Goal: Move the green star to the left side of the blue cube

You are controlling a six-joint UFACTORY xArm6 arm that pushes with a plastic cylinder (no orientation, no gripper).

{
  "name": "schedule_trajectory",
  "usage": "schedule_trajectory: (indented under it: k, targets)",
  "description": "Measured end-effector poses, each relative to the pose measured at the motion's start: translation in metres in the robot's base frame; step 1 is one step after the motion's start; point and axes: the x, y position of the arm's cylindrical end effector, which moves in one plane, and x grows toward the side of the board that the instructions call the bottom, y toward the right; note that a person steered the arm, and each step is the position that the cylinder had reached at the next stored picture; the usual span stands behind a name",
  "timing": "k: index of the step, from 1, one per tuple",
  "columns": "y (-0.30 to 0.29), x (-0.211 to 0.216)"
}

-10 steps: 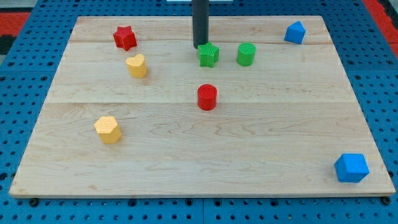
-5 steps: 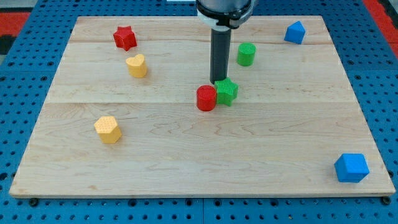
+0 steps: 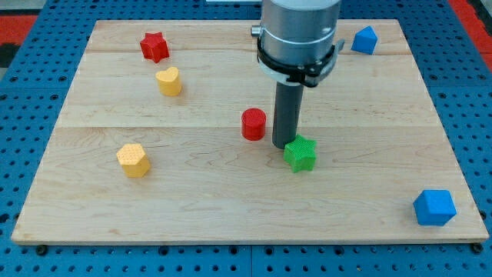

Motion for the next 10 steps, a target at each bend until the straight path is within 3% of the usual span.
schedule_trajectory:
  k: [2, 4, 7, 10]
  targets:
    - [0.015, 0.029]
    - [0.067, 0.038]
    - [0.094, 0.077]
    - [0.096, 0.080]
